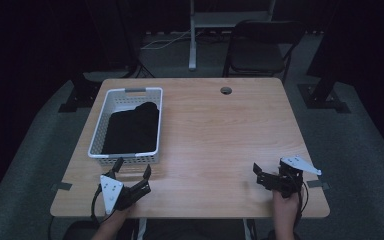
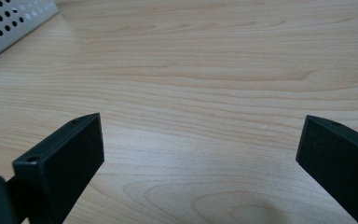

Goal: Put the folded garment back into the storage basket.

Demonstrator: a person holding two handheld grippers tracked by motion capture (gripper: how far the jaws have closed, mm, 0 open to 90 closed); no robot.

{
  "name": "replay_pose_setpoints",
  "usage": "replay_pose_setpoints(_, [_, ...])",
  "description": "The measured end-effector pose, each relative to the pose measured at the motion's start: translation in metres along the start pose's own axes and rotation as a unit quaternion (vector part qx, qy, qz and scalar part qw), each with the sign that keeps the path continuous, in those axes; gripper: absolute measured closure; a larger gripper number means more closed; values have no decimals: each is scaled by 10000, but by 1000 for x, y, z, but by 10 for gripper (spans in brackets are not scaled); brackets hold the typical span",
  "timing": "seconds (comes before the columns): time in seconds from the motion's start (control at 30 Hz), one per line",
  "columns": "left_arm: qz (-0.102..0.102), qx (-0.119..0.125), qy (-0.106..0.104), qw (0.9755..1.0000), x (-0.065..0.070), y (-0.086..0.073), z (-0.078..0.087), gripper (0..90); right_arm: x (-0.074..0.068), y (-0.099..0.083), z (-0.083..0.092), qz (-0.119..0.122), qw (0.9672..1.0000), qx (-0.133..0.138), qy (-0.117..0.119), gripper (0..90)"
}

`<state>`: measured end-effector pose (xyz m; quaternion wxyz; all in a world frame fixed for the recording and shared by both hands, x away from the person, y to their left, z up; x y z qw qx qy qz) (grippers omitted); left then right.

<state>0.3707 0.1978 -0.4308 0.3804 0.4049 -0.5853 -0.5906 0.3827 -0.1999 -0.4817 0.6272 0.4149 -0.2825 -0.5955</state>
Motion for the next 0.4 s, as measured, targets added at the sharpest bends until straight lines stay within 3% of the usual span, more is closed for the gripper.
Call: replay_pose_setpoints(0.4, [-2,-4,-4,10000,0,0,0,117,-2,-2,-3,147,9998,-95,-136,10])
Point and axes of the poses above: each handheld gripper's, and its own axes: z roughly backward along the jaws, y roughly out of its top, x roughly to its right, the point moved 10 cm from there along -z, roughly forward along the jaws, and after that the axes turned 5 degrees about -y, right-handed, at the moved point
